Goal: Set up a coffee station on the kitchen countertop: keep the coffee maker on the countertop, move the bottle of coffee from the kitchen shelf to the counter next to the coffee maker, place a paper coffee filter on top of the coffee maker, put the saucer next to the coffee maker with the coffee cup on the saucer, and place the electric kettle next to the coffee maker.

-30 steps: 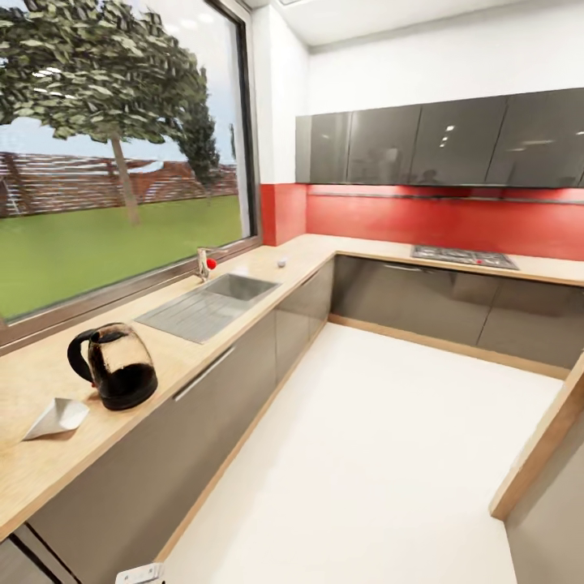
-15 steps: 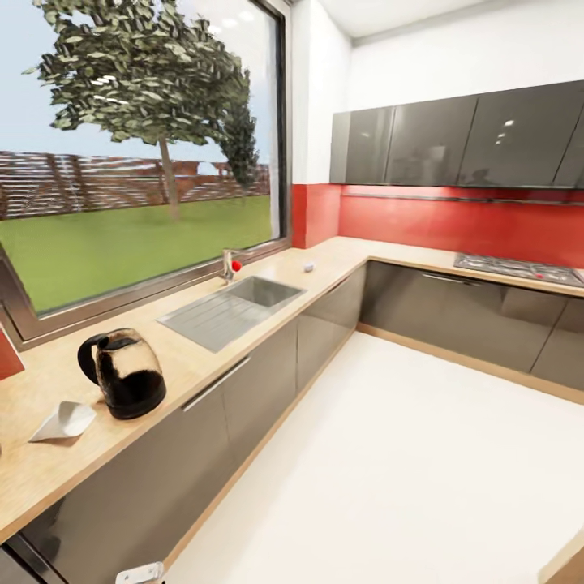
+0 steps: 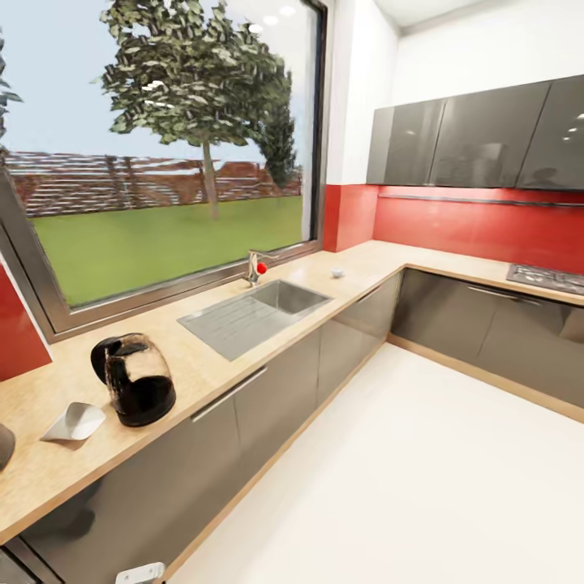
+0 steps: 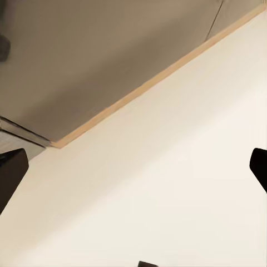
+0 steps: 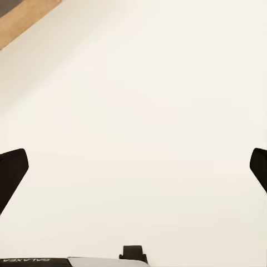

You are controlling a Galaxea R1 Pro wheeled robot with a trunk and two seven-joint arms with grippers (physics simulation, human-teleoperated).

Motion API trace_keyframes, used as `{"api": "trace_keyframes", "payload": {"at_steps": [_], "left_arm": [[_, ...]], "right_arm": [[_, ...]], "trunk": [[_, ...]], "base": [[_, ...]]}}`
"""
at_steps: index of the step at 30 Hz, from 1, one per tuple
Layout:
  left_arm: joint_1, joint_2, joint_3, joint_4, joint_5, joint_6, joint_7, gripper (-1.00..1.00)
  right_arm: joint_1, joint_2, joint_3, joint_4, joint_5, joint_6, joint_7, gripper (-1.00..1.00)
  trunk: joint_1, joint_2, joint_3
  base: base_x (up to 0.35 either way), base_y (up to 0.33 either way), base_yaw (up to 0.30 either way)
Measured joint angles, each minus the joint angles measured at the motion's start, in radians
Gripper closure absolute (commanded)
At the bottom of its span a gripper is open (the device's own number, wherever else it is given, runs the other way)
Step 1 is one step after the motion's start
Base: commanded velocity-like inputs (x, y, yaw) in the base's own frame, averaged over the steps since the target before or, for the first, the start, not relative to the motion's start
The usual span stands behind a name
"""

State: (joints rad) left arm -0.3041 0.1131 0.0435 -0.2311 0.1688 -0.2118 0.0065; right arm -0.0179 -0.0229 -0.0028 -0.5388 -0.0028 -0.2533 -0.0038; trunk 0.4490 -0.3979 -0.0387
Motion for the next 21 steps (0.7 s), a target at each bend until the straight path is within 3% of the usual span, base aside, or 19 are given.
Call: {"api": "trace_keyframes", "payload": {"at_steps": [8,21], "left_arm": [[0.0,0.0,0.0,0.0,0.0,0.0,0.0,-1.0],[0.0,0.0,0.001,0.0,0.0,0.0,0.0,-1.0]], "right_arm": [[0.0,0.0,0.0,0.0,0.0,0.0,0.0,-1.0],[0.0,0.0,0.0,0.0,0.0,0.0,0.001,-1.0]], "trunk": [[0.0,0.0,0.0],[0.0,0.0,0.0]], "base": [[0.146,-0.066,0.275],[0.007,-0.002,0.275]]}}
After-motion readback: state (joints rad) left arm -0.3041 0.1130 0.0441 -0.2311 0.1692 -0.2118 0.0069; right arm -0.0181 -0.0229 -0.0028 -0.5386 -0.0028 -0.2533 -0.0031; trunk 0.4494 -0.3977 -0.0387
